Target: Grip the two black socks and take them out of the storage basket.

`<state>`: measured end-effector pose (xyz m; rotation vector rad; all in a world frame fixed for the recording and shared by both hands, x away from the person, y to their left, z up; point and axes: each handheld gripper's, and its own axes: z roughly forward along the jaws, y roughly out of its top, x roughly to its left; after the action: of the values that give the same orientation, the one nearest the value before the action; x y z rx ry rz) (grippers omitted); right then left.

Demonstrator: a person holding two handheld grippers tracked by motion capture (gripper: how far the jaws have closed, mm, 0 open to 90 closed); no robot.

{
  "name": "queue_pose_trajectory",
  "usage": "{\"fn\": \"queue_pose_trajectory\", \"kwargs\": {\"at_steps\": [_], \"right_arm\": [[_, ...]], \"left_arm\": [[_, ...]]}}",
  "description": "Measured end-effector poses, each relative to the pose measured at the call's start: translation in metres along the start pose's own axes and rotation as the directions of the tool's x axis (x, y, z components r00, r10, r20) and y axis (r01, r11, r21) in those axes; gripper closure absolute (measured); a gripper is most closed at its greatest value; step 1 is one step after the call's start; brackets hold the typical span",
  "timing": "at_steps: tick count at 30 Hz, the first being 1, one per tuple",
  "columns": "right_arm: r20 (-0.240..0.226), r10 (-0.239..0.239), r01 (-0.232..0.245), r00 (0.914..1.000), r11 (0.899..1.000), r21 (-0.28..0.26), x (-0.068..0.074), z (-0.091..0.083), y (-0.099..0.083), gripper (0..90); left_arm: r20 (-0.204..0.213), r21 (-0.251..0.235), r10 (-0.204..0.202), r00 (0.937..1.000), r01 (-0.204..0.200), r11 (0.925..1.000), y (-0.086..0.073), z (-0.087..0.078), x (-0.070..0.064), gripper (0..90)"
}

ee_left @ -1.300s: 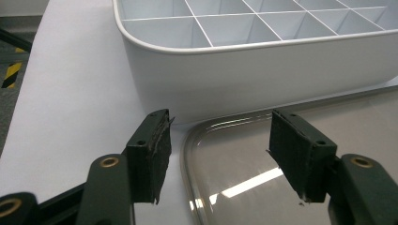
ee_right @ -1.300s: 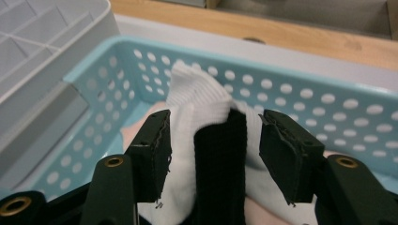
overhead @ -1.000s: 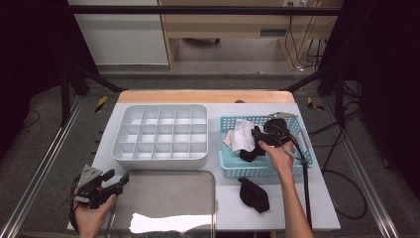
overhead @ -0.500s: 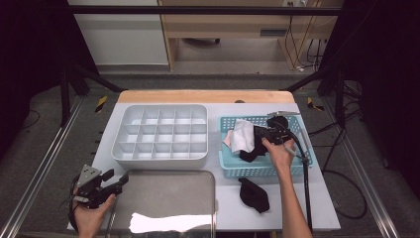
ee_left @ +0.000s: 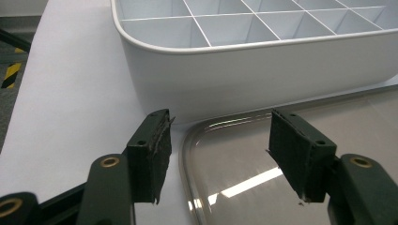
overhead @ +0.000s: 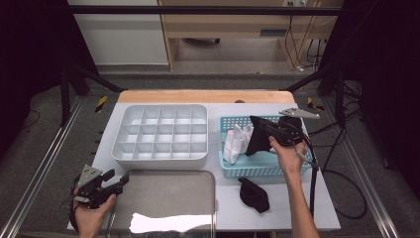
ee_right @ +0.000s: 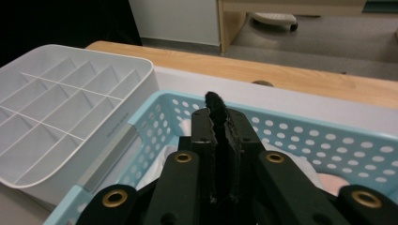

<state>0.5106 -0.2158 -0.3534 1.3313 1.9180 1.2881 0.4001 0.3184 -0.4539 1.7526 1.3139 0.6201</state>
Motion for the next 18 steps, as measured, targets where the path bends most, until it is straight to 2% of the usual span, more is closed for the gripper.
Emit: {"fn": "queue_pose_trajectory", "kwargs": {"at_steps": [14, 18], "right_arm": [[-0.041, -0.032, 0.028, 0.9986, 0.994, -0.102, 0.016, -0.04, 0.016, 83.6], [-0.055, -0.057, 0.05, 0.9968, 0.99, -0.13, 0.024, -0.052, 0.022, 83.6]], "left_arm": [[0.001, 0.005, 0.002, 1.0, -0.002, 1.0, 0.0, 0.001, -0.001, 38.4], [0.003, 0.006, 0.004, 1.0, -0.004, 1.0, 0.001, 0.001, -0.002, 38.5]]}}
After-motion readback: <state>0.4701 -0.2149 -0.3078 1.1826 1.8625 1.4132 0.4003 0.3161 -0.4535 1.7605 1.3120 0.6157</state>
